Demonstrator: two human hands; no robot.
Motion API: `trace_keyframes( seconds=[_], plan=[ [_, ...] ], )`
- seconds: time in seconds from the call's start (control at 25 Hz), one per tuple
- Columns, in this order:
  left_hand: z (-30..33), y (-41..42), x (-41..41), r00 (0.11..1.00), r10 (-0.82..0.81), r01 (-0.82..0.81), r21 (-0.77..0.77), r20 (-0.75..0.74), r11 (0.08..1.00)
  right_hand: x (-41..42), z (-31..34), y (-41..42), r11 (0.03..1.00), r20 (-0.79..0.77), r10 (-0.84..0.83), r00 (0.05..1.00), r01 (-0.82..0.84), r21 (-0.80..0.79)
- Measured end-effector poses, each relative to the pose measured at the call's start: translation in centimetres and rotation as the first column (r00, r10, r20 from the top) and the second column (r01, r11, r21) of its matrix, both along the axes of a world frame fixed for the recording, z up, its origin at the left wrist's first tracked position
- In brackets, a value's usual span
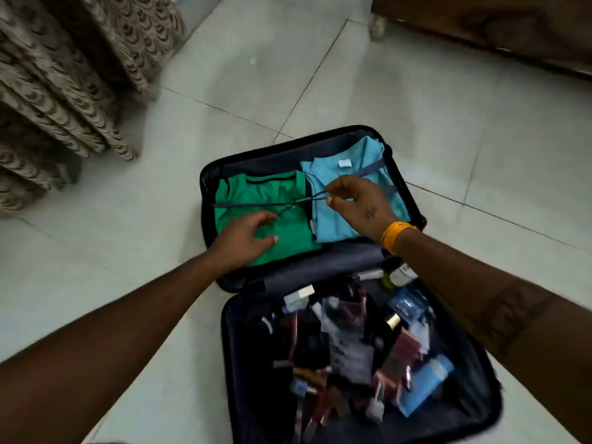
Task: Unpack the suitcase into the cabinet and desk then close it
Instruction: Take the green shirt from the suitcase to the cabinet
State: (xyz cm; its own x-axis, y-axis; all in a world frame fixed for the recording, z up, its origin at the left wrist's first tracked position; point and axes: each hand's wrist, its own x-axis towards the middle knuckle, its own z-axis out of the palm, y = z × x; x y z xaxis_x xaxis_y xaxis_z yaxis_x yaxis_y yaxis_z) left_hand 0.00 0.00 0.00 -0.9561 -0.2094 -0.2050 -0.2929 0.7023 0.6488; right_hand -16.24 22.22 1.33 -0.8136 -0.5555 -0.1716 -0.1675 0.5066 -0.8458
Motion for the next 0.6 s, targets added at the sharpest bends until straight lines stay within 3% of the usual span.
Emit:
trace_keyframes(
  seconds=[0.12, 0.28, 0.4, 0.6],
  plan=[
    [-5.7, -1.2, -2.8, 0.991, -0.124, 0.110, -0.209, -0.057, 0.972, -2.2, -5.8, -1.4, 0.977, -0.256, 0.177, 0.950, -0.138, 0.161],
    [-10.2, -0.8, -6.9, 0.960, -0.180, 0.080, -0.410, -0.213, 0.908, -5.1, -9.2, -3.6, 0.874, -0.321, 0.402, 0.857, -0.254, 0.415],
    [-12.6, -0.4, -8.2, 0.950, -0.144, 0.040, -0.348, -0.279, 0.937, -6.1, -9.9, -4.3, 0.825, -0.334, 0.470, 0.817, -0.270, 0.497],
    [-12.5, 0.5, -8.4, 0.943, -0.016, -0.022, -0.111, -0.332, 0.994, -5.6, -10.3, -4.4, 0.848, -0.370, 0.482, 0.795, -0.316, 0.426]
  ],
)
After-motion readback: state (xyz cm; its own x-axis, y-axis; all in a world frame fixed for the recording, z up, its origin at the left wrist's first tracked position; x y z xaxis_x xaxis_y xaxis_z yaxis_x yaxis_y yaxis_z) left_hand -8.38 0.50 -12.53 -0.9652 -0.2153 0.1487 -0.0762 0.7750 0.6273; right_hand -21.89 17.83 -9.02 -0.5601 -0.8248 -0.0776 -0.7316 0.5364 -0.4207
